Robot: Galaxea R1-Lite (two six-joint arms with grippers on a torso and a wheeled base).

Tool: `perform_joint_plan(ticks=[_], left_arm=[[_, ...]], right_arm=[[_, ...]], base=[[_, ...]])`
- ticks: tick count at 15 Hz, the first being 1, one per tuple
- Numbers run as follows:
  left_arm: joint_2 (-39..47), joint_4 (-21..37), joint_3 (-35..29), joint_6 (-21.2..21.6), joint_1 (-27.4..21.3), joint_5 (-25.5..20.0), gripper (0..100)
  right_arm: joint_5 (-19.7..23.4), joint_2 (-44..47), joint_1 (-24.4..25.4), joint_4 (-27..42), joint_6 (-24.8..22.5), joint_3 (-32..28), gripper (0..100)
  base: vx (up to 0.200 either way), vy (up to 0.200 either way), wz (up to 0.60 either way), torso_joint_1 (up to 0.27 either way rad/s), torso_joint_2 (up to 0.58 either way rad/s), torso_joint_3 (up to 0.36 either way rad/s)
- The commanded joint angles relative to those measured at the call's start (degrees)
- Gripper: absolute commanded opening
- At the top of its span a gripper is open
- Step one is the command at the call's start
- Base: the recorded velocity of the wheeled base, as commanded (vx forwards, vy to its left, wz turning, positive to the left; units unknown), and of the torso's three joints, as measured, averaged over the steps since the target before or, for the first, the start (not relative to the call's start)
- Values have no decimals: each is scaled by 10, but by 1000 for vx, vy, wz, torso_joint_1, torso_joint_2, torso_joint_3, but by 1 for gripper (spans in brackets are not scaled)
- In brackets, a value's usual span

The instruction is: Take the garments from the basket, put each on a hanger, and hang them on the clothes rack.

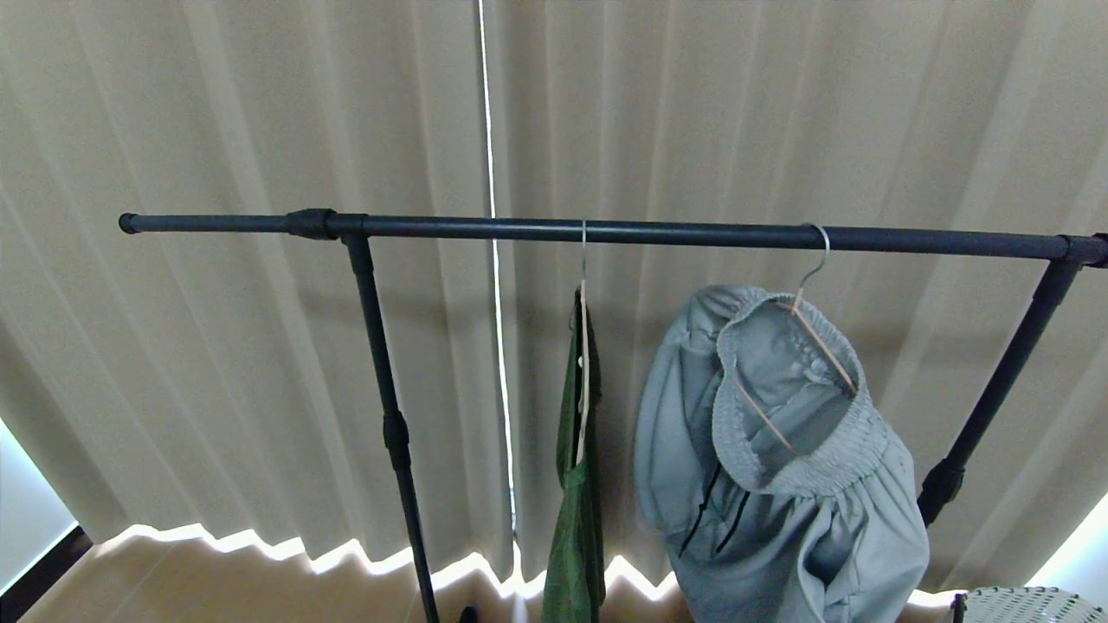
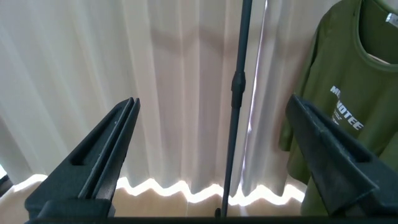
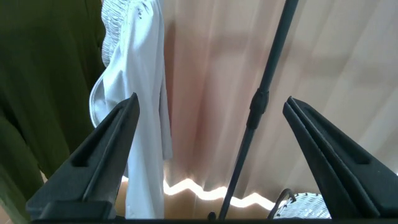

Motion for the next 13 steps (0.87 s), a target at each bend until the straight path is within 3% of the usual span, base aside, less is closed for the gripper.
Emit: perform_joint_plan(ticks=[1,13], left_arm=[[1,0,0,1,0,0,100],[1,0,0,0,0,0,100]], right_arm=[[0,0,0,0,-1,0,100],[-7,0,0,0,5,0,100]], base=[[0,0,0,0,0,0],[0,0,0,0,0,0]])
